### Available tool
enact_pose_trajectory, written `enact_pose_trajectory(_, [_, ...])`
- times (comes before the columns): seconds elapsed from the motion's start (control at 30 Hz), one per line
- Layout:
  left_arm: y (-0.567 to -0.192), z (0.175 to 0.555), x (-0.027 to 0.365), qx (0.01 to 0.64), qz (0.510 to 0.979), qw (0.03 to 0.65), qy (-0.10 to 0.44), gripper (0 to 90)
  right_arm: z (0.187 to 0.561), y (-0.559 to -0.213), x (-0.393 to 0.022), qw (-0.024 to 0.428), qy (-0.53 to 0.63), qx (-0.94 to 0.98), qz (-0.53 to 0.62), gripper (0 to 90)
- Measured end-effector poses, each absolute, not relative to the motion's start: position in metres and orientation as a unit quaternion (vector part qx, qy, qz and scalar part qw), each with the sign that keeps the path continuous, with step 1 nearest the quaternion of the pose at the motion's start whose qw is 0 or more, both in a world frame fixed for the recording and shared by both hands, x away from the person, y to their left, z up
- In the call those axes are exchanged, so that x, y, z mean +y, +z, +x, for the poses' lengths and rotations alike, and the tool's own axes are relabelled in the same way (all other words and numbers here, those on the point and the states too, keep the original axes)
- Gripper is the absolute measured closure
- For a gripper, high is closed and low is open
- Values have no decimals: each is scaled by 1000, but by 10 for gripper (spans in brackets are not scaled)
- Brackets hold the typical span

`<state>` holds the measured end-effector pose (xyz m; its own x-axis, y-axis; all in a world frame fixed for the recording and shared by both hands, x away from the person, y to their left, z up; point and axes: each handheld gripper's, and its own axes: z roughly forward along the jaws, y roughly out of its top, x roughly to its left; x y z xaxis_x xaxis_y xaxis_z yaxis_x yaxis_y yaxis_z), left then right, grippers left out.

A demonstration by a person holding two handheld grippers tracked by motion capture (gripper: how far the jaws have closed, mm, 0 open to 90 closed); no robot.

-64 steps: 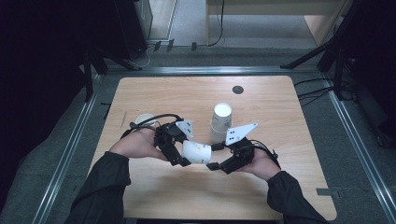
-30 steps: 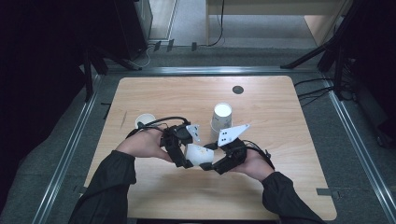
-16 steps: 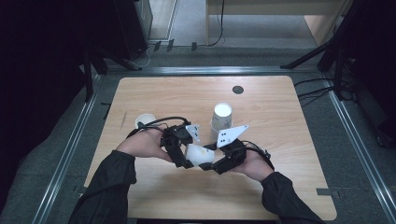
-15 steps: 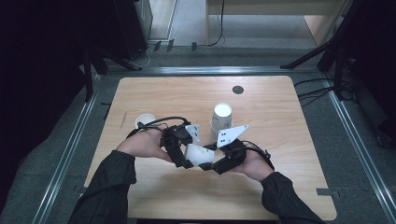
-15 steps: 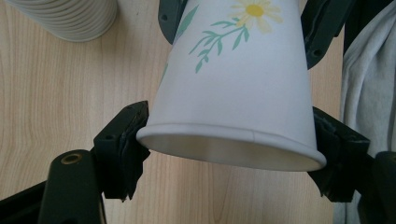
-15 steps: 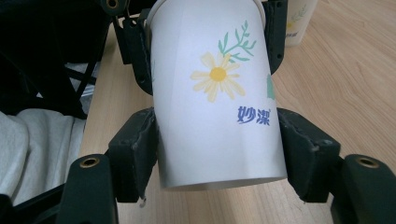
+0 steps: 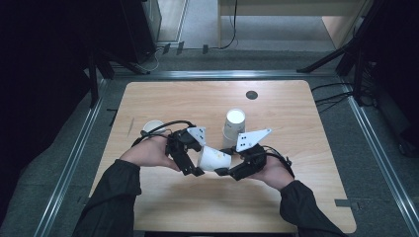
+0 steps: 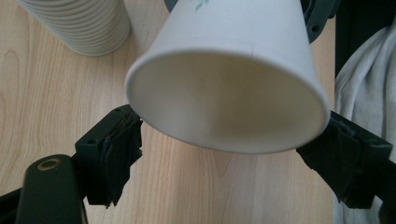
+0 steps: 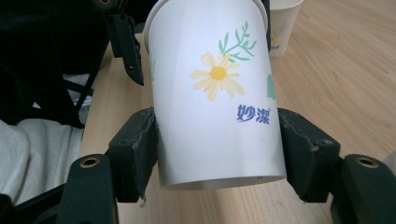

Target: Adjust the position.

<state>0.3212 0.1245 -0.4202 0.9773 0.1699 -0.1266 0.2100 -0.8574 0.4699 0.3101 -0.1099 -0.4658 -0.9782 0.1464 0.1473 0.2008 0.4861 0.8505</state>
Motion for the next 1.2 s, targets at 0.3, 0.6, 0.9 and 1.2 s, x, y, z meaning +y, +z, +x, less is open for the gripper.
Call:
enact_pose_trajectory(0.3, [-428,320,148,135,943,301,-42,149,312,-458,-123,23,-518,-848,-111,340])
enact_pose_trajectory(0.6, [-438,317,160,165,922,346,-48,155,314,-453,-133,22,-531,-839,-117,339])
enact_pose_trajectory(0.9, [-444,311,161,188,894,402,-53,154,315,-452,-136,30,-542,-831,-120,339])
enact_pose_trajectory(1.2, [-444,312,155,193,875,440,-57,155,315,-453,-135,34,-546,-829,-118,339])
